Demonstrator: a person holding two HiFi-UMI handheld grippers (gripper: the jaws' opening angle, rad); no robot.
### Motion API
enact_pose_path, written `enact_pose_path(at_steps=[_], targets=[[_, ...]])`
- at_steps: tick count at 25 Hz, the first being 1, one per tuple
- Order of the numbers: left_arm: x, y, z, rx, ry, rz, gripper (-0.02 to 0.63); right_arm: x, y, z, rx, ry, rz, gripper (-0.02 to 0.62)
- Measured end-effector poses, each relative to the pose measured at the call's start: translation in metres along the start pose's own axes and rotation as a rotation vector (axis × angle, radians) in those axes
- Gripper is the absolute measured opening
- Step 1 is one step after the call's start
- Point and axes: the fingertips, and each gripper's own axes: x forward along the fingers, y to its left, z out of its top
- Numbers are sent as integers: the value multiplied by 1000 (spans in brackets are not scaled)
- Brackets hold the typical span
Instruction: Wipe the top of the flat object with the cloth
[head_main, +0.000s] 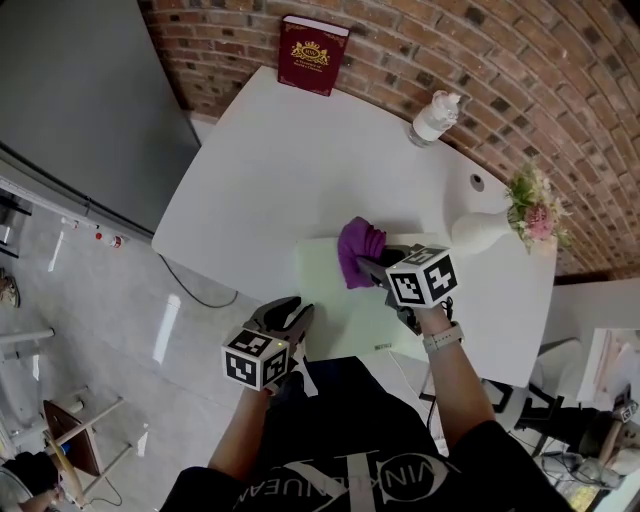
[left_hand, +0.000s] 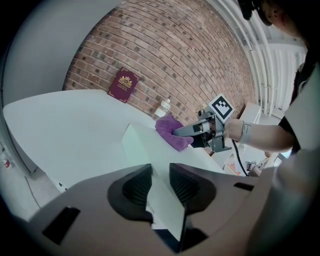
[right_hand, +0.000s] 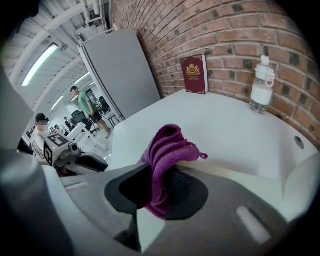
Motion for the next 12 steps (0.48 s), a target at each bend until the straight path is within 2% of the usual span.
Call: enact_pose_path(at_steps=[12], targets=[[0,0,0,-12,-2,8,110,-52,-75,-36,129,-37,-158,80]])
